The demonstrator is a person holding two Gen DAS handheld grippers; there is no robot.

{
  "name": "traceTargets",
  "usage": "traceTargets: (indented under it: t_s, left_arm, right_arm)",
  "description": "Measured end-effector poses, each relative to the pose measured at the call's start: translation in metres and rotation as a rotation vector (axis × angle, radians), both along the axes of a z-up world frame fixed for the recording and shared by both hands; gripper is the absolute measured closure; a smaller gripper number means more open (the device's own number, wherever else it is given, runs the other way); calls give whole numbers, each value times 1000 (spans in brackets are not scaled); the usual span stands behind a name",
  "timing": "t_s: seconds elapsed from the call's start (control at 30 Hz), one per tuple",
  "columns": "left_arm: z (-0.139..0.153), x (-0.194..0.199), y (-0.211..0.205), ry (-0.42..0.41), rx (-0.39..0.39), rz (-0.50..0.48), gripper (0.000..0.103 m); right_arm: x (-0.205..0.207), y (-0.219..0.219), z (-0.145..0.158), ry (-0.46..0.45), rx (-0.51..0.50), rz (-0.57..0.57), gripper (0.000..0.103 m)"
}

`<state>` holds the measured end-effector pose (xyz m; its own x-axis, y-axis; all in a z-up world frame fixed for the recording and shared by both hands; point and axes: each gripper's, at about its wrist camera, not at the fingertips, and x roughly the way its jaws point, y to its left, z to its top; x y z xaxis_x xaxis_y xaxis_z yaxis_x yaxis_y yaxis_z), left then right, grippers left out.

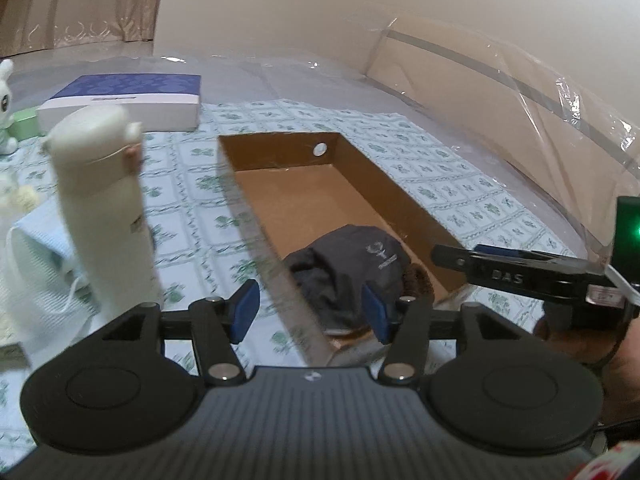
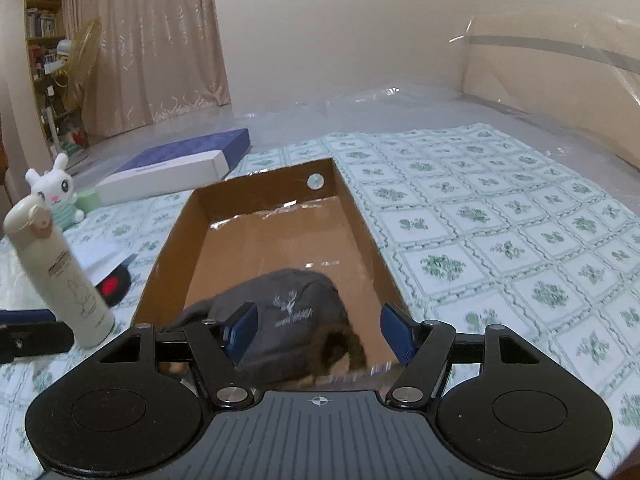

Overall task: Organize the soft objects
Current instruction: 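Open the left tool to drop the mask into the box while the right tool drops the scrunchie, then move both tools back toward the items on the bed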

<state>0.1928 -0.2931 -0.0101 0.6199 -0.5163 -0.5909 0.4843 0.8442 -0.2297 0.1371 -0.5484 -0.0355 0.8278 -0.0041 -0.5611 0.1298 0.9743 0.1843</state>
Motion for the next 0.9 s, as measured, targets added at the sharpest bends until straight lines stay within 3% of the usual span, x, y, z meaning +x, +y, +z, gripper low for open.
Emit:
traceTargets:
  t_s: [0.43, 0.9]
  left_arm:
    - [3, -48, 101, -24, 40, 163, 39]
    - [20, -94, 237, -77, 69, 359, 36]
  right_arm:
    - [-64, 96, 19, -11, 58, 73, 35]
    - [-87, 216, 36, -20, 46, 228, 35]
